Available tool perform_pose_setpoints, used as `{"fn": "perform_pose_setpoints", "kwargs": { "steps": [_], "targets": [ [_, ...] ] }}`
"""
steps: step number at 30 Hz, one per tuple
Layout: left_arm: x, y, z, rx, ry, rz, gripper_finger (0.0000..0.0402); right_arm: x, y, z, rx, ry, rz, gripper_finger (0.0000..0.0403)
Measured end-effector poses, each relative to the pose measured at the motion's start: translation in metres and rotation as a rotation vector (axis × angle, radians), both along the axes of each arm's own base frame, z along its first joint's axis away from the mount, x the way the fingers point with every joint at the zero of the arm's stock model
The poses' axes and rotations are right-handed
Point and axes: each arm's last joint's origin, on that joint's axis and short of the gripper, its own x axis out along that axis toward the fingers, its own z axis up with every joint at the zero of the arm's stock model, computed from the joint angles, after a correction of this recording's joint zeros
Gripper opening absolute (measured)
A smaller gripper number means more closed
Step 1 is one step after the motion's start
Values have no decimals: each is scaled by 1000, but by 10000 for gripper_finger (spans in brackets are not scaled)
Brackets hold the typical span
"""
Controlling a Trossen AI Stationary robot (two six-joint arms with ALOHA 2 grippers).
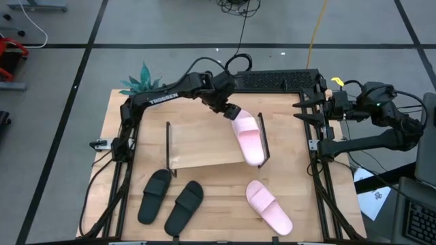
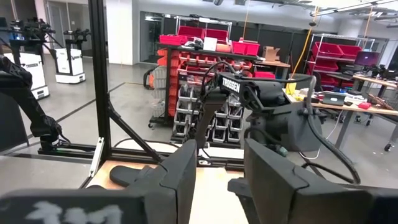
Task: Pick and place slides into the shelf
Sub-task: Put the right pink slipper on the shelf
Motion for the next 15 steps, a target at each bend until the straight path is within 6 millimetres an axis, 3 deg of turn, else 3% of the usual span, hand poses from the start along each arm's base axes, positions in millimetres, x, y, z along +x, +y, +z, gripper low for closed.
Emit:
{"fn": "perform_pose_setpoints", "kwargs": {
  "steps": [15],
  "targets": [
    [9, 32, -26, -54, 3, 70, 211, 0, 0, 0, 1, 1, 1, 125]
  ]
}}
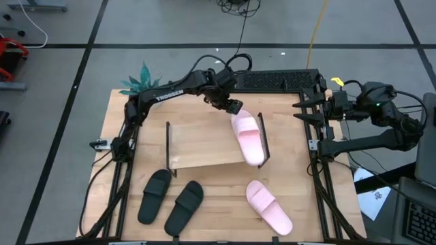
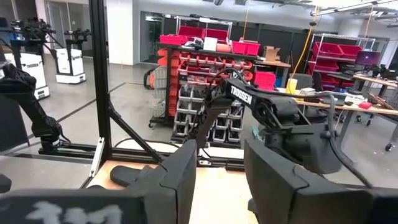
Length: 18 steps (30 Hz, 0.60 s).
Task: Pick and place slides into the shelf
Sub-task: Put the right pink slipper on the shelf
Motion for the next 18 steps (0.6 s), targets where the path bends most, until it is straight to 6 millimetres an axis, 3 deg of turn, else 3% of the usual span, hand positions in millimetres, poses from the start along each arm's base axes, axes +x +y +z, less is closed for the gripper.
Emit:
{"fn": "perform_pose_setpoints", "kwargs": {
  "steps": [18],
  "targets": [
    [4, 11, -10, -58, -26, 5, 211, 0, 0, 0, -8, 1, 0, 125]
  ]
}}
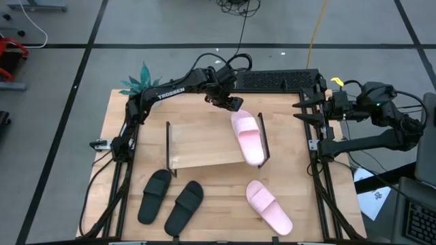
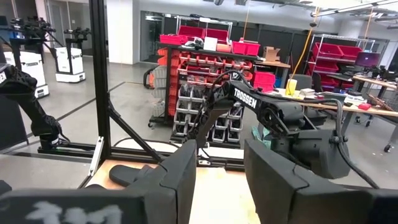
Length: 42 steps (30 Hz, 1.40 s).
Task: Pick and place slides into the shelf
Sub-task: Put the right pink slipper on the shelf
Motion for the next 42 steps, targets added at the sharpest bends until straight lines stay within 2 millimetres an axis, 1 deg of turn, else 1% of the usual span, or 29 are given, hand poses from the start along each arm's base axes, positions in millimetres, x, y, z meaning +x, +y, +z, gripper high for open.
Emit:
{"fn": "perform_pose_setpoints", "kwargs": {
  "steps": [4, 10, 16, 19, 26, 30, 33, 38, 42],
  "targets": [
    [8, 0, -11, -32, -10, -17, 211, 0, 0, 0, 0, 0, 0, 125],
    [16, 1, -19, -71, -48, -38, 211, 0, 0, 0, 4, 0, 0, 125],
    [18, 1, -17, -67, -79, -36, 208, 0, 0, 0, 0, 0, -1, 125],
    [18, 1, -17, -77, -82, -43, 182, 0, 0, 0, 0, 0, -2, 125],
    [20, 0, -16, -67, -99, -60, 81, 0, 0, 0, -3, -1, -3, 125],
    [22, 0, -14, -56, -126, -71, 41, 0, 0, 0, -4, 0, -3, 125],
    [24, 1, -12, -44, -162, -79, 32, 0, 0, 0, -2, 0, -3, 125],
    [23, 4, -11, -42, -165, -78, 43, 0, 0, 0, -1, 0, -3, 125],
    [22, 7, -11, -27, -175, -106, 40, 0, 0, 0, -1, 0, -3, 125]
  ]
}}
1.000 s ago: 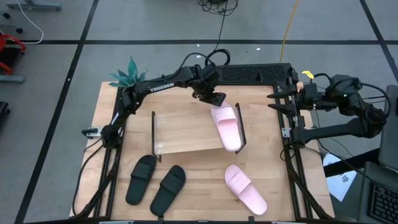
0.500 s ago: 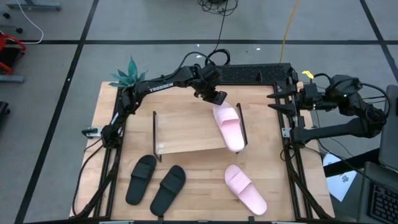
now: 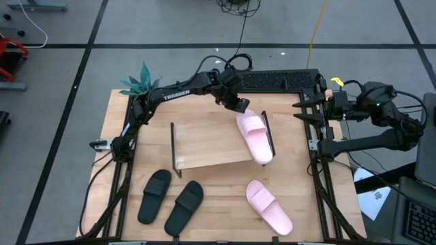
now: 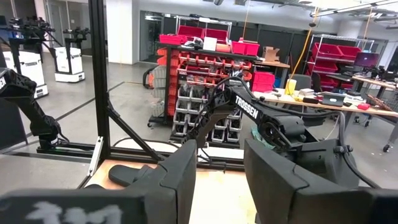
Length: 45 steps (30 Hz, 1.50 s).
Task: Pick and place slides into the shelf
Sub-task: Put the right pink slipper on the shelf
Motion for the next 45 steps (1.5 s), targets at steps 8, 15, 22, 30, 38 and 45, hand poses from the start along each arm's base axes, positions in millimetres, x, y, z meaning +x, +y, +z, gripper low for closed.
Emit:
{"fn": "perform_pose_setpoints", "kwargs": {
  "steps": [8, 15, 22, 30, 38, 45],
  "targets": [
    [0, 7, 2, 25, -44, -22, 39, 1, 0, 0, 1, 3, 0, 125],
    [0, 9, 3, 59, -65, -47, 41, 7, 0, -2, 2, 19, 0, 125],
    [1, 11, 5, 97, -90, -72, 41, 15, -1, -4, 4, 43, 0, 125],
    [-1, 19, 6, 120, -107, -68, 42, 19, -1, -5, 12, 54, -1, 125],
    [-1, 17, 6, 112, -115, -92, 42, 19, -1, -5, 12, 51, -1, 125],
    [1, 13, 6, 105, -127, -130, 42, 19, -1, -4, 11, 46, -1, 125]
  ]
}}
